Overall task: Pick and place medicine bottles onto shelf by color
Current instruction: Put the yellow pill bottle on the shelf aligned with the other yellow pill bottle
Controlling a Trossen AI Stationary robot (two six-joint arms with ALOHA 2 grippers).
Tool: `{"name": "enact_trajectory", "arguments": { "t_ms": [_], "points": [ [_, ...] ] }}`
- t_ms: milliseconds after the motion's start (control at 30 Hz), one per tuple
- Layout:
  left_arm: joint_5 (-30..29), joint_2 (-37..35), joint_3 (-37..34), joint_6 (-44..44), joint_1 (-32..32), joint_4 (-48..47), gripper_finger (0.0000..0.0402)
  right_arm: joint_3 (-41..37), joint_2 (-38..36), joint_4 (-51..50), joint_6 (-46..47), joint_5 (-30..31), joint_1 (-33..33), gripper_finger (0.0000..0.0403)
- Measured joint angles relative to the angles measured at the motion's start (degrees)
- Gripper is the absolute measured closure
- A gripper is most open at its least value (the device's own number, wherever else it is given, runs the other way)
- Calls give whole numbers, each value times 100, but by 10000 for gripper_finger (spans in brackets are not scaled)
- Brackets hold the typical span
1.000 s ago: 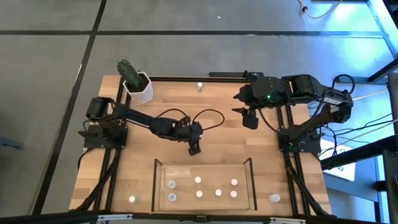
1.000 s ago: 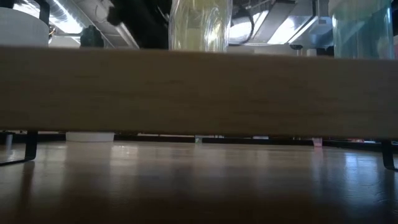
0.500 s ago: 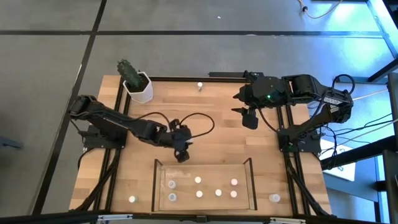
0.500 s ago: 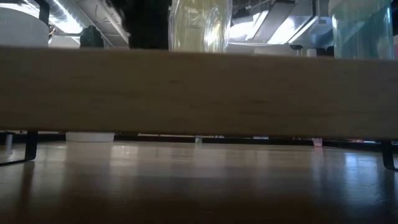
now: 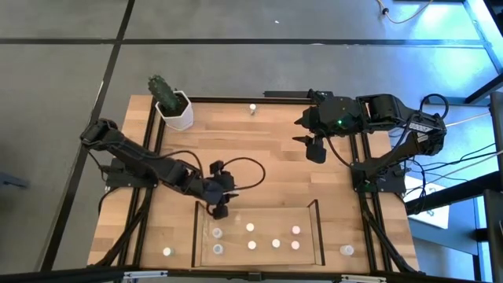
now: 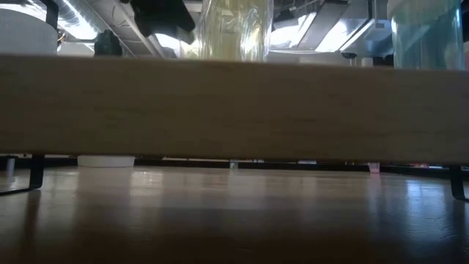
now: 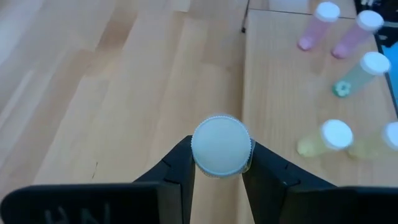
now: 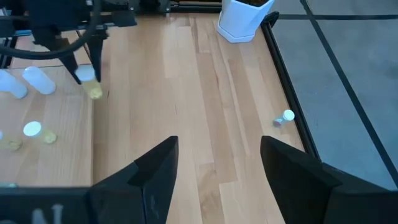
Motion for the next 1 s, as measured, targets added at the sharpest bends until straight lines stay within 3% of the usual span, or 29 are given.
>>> {"name": "enact_trajectory", "arguments": {
  "t_ms": [367,767,1000],
  "points": [
    [-421,4,55,16,-326,181,302,0,0,33,291,-168,0,173],
    [-832,411,1243,167,-337,-674,302,0,-1,87,-1054,-3964,21,173],
    [-648,1143,2019,81,-393,-1346,302,0,-1,97,-1200,-4287,35,173]
  ]
}}
